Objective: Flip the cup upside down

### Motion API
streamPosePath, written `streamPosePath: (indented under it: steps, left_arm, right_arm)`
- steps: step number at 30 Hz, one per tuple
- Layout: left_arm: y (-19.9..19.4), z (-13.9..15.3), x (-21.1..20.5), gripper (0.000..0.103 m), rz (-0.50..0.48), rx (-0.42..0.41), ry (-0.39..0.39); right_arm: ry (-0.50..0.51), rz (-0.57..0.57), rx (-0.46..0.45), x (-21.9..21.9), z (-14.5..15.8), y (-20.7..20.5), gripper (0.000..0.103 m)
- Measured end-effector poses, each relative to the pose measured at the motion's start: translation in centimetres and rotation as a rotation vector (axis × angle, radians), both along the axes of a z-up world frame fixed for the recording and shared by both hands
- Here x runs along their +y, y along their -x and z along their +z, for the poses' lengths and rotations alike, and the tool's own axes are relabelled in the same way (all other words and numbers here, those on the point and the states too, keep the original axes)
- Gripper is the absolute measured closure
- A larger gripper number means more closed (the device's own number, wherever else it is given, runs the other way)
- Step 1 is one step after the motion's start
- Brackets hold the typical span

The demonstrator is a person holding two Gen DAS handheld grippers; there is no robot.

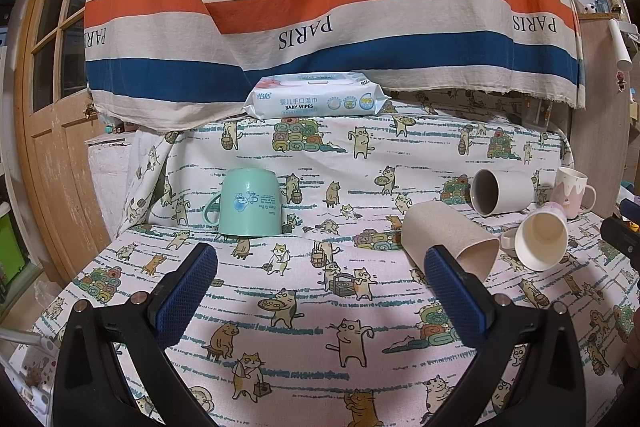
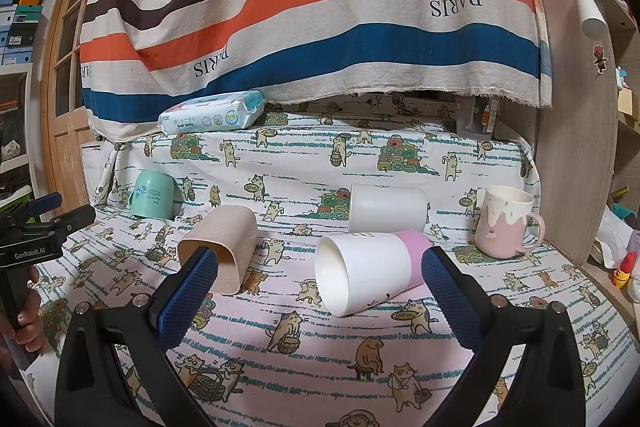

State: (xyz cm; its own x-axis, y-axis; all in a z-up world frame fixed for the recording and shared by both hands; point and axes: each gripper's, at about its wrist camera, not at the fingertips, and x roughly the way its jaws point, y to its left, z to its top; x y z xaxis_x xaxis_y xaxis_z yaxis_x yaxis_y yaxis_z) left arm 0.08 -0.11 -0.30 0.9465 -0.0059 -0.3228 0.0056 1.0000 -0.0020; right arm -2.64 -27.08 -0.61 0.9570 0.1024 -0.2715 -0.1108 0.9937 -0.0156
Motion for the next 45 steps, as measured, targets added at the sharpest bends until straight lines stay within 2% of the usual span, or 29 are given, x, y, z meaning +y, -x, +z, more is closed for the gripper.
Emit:
streamPosePath:
  steps: [20, 25, 28, 31, 34, 37, 41, 45]
  left_arm:
    - [0.1, 0.1, 0.0, 0.000, 0.001, -0.002, 0.000]
    - [0.7, 0.4, 0.2, 0.000, -0.003, -0.030, 0.004]
    - [1.3, 0.7, 0.4, 0.000, 0.046, -0.065, -0.016]
    - [1.6, 1.1, 0.1, 0.000, 0.069, -0.065, -0.040]
    - [2.1, 2.0, -0.5, 0.000, 0.049, -0.067, -0.049]
    - [2.3, 3.4, -1.6, 0.000, 0.014, -0.054, -0.049]
    - [1.4, 5.1, -4.2, 0.000, -0.015, 0.034, -0.100]
    - [0.4, 5.9, -6.5, 0.000, -0.102, 0.071, -0.102]
  right_arm:
    - [0.000, 0.000, 0.001, 0.0, 0.0, 0.0, 0.000]
    - [-0.001, -0.007, 0.001, 0.2, 0.1, 0.2, 0.000]
    - [0.006, -0.034, 0.003, -0.4, 0.1, 0.2, 0.000]
    - [0.057, -0.078, 0.000, -0.4, 0.1, 0.2, 0.000]
    - [0.096, -0.102, 0.003, -0.6, 0.3, 0.6, 0.000]
    - [0.095, -0.104, 0.008, -1.2, 0.8, 0.9, 0.000]
    - [0.079, -0.104, 0.025, -2.1, 1.5, 1.1, 0.000]
    - [0.049, -0.108, 0.057, -3.4, 2.2, 1.1, 0.000]
